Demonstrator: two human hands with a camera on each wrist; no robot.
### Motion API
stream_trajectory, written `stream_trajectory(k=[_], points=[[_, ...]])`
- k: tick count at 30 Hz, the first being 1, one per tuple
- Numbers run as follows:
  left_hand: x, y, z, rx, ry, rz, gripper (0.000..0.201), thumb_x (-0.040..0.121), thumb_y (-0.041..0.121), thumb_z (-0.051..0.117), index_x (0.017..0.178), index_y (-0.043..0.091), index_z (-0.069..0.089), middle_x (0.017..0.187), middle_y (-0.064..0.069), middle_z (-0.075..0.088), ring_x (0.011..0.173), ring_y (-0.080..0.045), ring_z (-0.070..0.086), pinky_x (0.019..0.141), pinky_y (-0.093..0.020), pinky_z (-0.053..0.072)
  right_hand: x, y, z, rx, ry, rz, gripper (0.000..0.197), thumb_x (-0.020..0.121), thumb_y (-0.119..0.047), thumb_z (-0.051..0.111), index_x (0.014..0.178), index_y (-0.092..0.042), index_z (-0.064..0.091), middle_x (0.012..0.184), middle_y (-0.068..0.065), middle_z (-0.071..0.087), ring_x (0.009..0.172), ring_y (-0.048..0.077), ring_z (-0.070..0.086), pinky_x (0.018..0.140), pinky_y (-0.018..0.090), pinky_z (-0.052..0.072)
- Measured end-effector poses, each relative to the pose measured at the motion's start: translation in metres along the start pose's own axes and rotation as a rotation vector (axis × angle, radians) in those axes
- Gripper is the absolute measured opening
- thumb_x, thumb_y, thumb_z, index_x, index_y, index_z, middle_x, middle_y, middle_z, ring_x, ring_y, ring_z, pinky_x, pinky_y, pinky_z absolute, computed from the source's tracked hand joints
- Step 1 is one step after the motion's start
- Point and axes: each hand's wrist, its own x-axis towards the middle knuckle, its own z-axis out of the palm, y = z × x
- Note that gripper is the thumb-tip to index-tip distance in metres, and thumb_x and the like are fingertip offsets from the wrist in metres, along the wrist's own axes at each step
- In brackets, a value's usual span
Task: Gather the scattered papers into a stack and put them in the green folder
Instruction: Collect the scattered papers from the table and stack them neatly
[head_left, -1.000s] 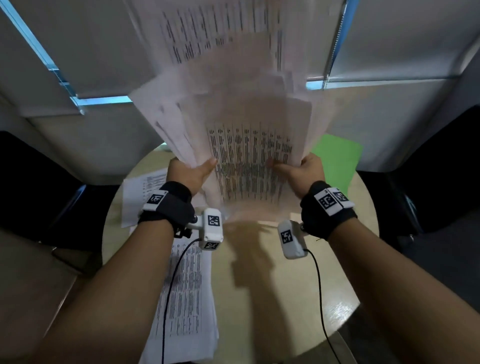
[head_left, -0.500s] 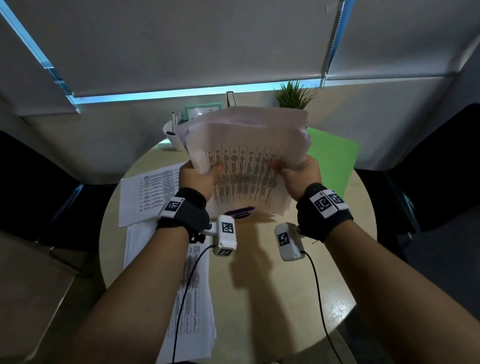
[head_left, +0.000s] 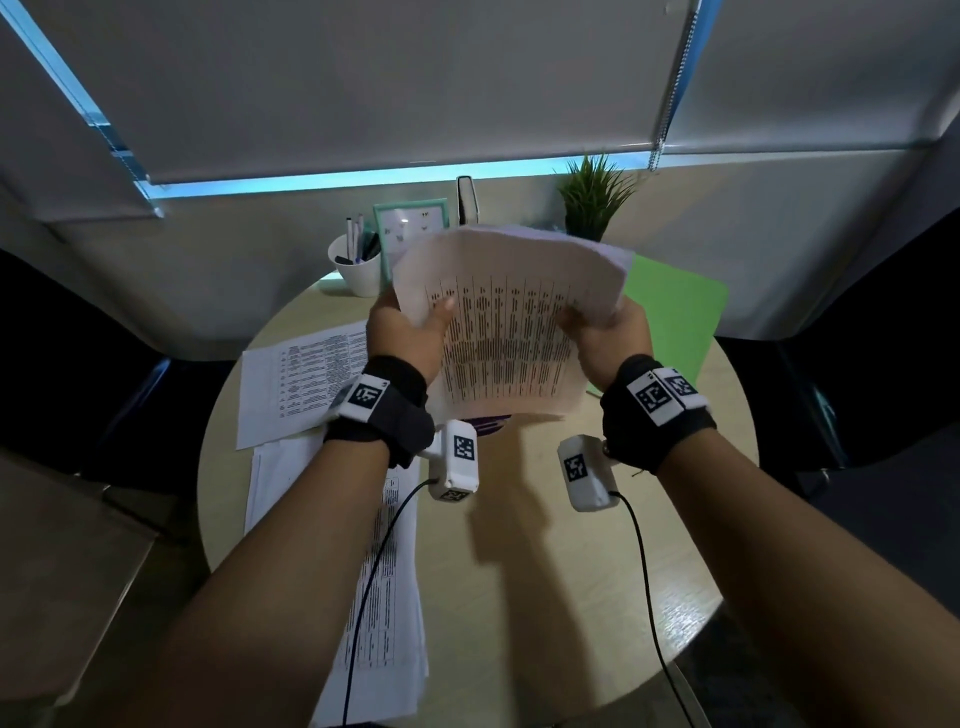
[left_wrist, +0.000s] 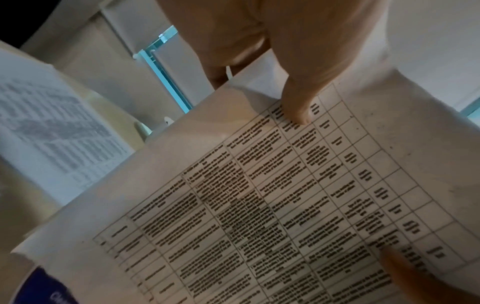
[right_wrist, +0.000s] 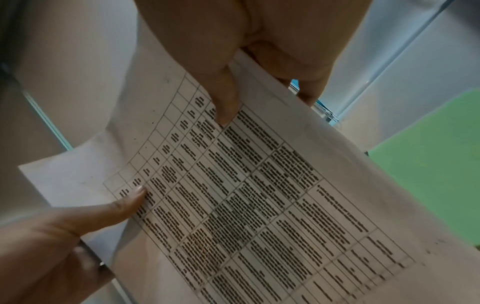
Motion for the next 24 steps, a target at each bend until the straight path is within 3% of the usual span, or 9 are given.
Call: stream_trajectory(k=[2,5,9,13,18,21,24], points=[[0.005,-0.003,-0.001,-0.013,0.018,0.03,0.042,0.081,0.019,0.073,0.121,0.012,0.06,0.109,0.0,0.068,0.1,-0.016,0.065,0.084,-0.03,0.054,0.0,-0.001,-0.003,0.007,0.001,-0.021,0.016,0.085,-0.006,0.068,0.101,-0.009,0.064,0.094,0.003,0.067,0.087,0.02,0.064,0.077,0.032,0.052],[-0.002,-0.023,0.001,0.018,-0.035,-0.046,0.047,0.08,0.016,0.075,0.123,0.013,0.056,0.11,0.002,0.066,0.102,-0.015,0.063,0.083,-0.028,0.051,-0.007,0.019,-0.002,-0.022,-0.032,0.065,0.02,0.086,-0.007,0.067,0.105,-0.011,0.063,0.097,0.0,0.066,0.09,0.019,0.062,0.083,0.032,0.05],[-0.013,-0.053,0.005,0.125,-0.129,-0.154,0.031,0.086,0.013,0.068,0.116,0.008,0.062,0.105,-0.003,0.068,0.103,-0.023,0.064,0.081,-0.027,0.047,-0.011,0.047,0.004,-0.153,-0.071,0.144,0.022,0.091,-0.011,0.062,0.113,-0.007,0.062,0.104,0.008,0.066,0.094,0.022,0.061,0.082,0.03,0.046],[-0.004,-0.042,-0.002,0.155,-0.108,-0.087,0.03,0.091,0.019,0.062,0.12,0.012,0.059,0.114,-0.003,0.066,0.103,-0.021,0.061,0.088,-0.03,0.047,-0.005,0.034,0.01,-0.154,-0.084,0.125,0.024,0.093,-0.013,0.059,0.116,-0.013,0.061,0.102,0.0,0.064,0.098,0.023,0.062,0.09,0.037,0.049],[0.012,-0.028,-0.037,0.177,0.005,0.004,0.041,0.09,0.023,0.064,0.125,0.013,0.047,0.114,0.001,0.06,0.098,-0.017,0.057,0.082,-0.028,0.045,-0.006,0.0,0.026,-0.127,-0.203,0.004,0.039,0.092,-0.016,0.062,0.128,-0.014,0.047,0.111,-0.002,0.061,0.097,0.017,0.06,0.089,0.034,0.05],[0.015,-0.039,-0.069,0.241,0.041,-0.032,0.042,0.089,0.02,0.064,0.126,0.013,0.046,0.118,-0.003,0.061,0.101,-0.021,0.058,0.084,-0.031,0.047,-0.016,-0.006,0.052,-0.15,-0.33,0.045,0.044,0.091,-0.016,0.062,0.13,-0.015,0.043,0.109,-0.004,0.057,0.097,0.019,0.059,0.089,0.039,0.052],[0.007,-0.061,-0.102,0.358,0.062,-0.116,0.038,0.091,0.018,0.063,0.125,0.01,0.049,0.117,-0.006,0.06,0.099,-0.023,0.057,0.08,-0.028,0.043,-0.03,0.007,0.086,-0.263,-0.453,0.082,0.045,0.088,-0.019,0.065,0.127,-0.014,0.044,0.119,0.006,0.062,0.102,0.027,0.062,0.09,0.046,0.053]])
